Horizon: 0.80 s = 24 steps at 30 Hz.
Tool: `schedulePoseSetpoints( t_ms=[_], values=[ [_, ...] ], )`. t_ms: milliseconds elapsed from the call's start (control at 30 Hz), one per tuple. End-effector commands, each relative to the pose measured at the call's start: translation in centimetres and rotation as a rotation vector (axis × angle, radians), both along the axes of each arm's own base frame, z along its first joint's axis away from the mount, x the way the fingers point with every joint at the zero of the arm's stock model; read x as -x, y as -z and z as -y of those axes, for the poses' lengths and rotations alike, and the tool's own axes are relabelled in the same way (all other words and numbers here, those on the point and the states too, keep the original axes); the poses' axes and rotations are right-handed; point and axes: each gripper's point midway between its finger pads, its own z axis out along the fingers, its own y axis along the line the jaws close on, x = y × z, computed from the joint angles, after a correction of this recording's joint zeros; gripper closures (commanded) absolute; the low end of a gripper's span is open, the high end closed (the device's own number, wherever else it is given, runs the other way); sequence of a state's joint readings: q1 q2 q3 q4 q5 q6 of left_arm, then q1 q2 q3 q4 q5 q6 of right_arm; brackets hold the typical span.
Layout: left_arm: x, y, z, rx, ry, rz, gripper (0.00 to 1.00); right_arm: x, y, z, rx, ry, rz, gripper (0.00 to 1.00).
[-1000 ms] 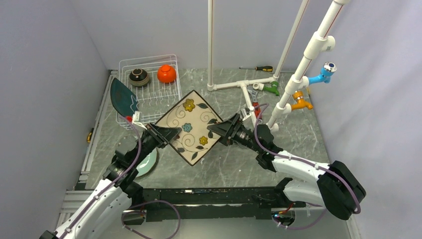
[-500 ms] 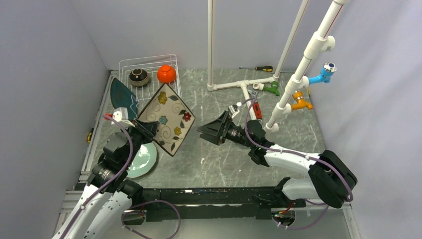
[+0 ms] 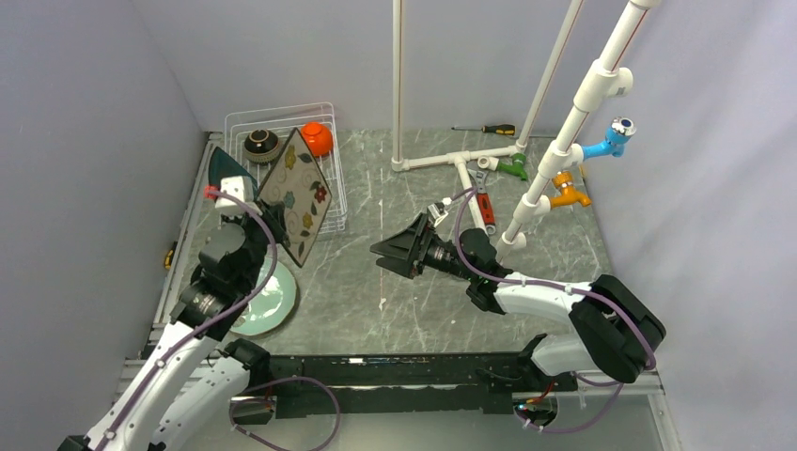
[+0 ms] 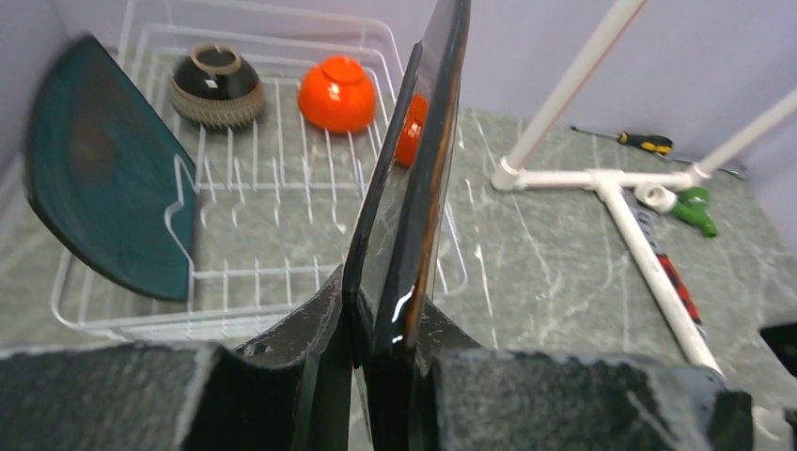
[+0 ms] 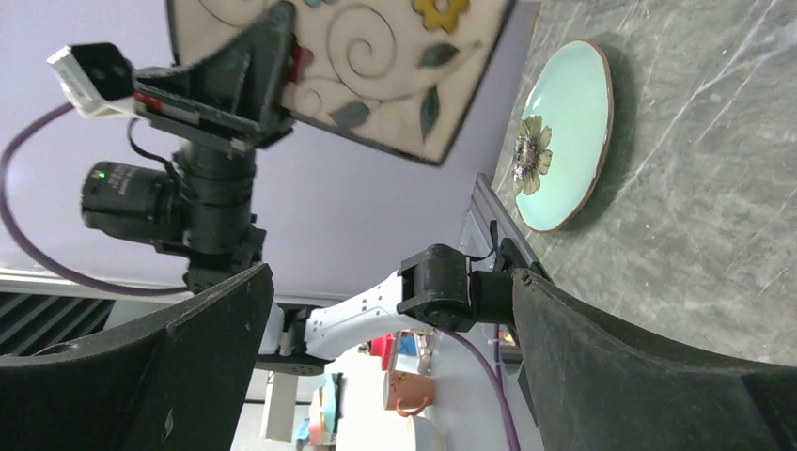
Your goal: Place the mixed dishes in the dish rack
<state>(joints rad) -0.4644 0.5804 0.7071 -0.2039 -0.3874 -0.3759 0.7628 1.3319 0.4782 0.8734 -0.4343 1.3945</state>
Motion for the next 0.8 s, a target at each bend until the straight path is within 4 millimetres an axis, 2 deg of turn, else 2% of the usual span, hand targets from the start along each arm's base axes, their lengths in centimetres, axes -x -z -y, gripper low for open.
schedulePoseSetpoints(
  t_ms=[0, 167, 300, 467, 767],
  values=[
    [0.7, -17.6, -2.5, 0.118, -0.112, 0.514, 1.0, 0.4, -0.9, 0.1, -0.024, -0.015, 0.049, 0.02],
    [-0.3, -19.4, -5.0, 0.033, -0.269, 0.6, 1.0, 0.6, -0.3, -0.1, -0.034, -0.028, 0.027, 0.02],
    [-1.2, -19.6, -7.2, 0.017, -0.358, 0.635, 1.0, 0.8, 0.0, -0.3, -0.041, -0.05, 0.014, 0.02],
    [-3.7, -18.4, -11.3, -0.037, -0.481, 0.635, 1.0, 1.0, 0.2, 0.0, -0.035, -0.042, 0.012, 0.03],
    [-6.3, -15.3, -12.3, -0.173, -0.439, 0.667, 1.0, 1.1, 0.3, 0.4, -0.017, -0.033, 0.018, 0.03]
  ],
)
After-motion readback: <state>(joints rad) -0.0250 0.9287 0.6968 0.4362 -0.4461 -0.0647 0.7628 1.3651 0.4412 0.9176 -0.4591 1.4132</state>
